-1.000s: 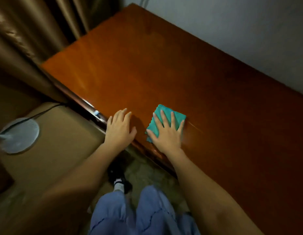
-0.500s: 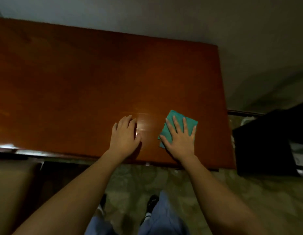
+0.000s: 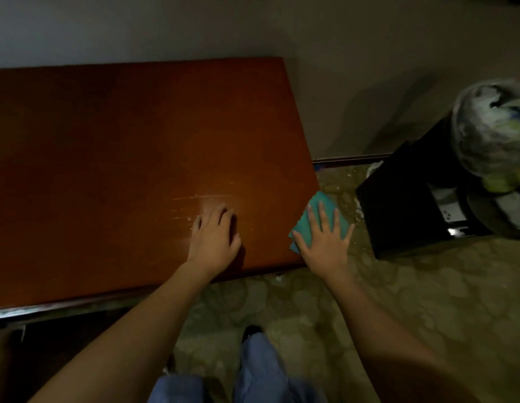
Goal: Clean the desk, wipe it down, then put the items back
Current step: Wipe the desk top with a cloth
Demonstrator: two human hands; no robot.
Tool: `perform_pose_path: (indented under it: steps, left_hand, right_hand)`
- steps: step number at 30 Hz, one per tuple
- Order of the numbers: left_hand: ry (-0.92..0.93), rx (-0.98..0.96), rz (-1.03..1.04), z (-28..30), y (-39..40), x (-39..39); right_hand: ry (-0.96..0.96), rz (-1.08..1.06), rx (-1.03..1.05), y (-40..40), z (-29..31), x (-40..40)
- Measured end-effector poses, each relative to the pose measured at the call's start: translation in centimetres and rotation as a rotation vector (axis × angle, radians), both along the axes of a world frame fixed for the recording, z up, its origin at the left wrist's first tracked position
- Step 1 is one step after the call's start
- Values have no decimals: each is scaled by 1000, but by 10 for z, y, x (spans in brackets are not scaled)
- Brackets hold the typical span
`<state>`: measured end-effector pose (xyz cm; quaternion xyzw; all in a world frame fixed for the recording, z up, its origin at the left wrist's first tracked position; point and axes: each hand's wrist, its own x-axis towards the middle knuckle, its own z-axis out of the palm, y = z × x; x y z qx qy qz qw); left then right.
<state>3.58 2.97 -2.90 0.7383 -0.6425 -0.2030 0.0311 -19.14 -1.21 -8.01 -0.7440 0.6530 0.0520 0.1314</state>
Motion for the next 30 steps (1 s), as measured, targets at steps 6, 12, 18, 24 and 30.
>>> perform_pose_path:
  steps: [6,12,18,24,30]
  left_hand:
    - [-42,-15,51,7,14,32]
    - [-19,-45,168,11,43,85]
    - [-30,-52,408,10,99,187]
    - [-39,-31,663,4,175,304]
    - [-19,-18,860,-5,248,416]
  right_hand:
    - [-6,79,5,25,-2,22]
    - [-4,351,38,48,0,119]
    - [69,594,64,63,6,233]
    - [76,812,49,94,9,366]
    - [85,1008,38,143,10,522]
